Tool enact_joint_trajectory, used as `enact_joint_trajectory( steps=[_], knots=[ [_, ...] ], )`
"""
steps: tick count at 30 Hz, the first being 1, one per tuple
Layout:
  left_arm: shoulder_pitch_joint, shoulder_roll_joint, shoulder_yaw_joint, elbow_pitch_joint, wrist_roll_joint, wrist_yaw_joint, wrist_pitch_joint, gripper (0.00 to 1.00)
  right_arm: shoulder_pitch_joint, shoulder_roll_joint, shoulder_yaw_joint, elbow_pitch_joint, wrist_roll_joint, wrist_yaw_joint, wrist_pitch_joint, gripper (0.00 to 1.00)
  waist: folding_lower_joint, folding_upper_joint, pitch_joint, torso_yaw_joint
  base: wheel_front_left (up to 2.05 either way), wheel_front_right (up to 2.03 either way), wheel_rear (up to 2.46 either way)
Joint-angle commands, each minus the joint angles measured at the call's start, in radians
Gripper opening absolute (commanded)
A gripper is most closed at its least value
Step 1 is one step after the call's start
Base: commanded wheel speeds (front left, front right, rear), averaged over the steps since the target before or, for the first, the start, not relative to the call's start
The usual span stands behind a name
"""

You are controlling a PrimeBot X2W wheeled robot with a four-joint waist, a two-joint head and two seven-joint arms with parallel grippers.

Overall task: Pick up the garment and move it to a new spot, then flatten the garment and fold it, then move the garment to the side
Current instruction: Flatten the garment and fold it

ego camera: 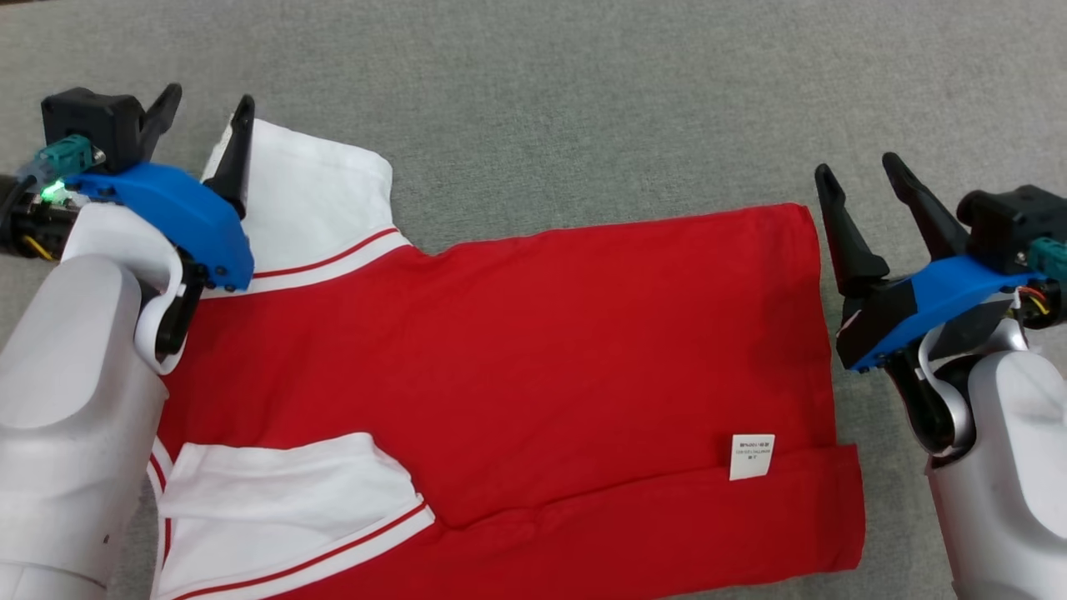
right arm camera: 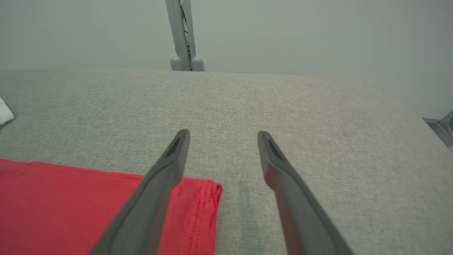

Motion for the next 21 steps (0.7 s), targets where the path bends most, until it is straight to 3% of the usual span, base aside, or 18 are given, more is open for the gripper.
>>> enact_joint_trajectory(
  steps=[1, 12, 21],
  knots=[
    [-0.019, 0.012, -0.017, 0.025, -0.014, -0.002, 0.009, 1.00, -0.024, -0.001, 0.007, 0.012, 0.006, 0.000, -0.015, 1.00, -0.0002, -0.0003, 0.006, -0.007, 0.00, 0.00, 0.00],
    [-0.054, 0.046, -0.106, 0.134, -0.081, -0.002, 0.031, 1.00, -0.058, -0.007, 0.044, 0.056, 0.018, 0.000, -0.041, 1.00, -0.0002, -0.0003, 0.034, -0.035, 0.00, 0.00, 0.00],
    [-0.049, 0.018, -0.164, 0.186, -0.158, -0.002, 0.088, 1.00, -0.057, -0.012, 0.054, 0.080, 0.027, 0.000, -0.048, 1.00, -0.0002, -0.0003, 0.034, -0.043, 0.00, 0.00, 0.00]
  ],
)
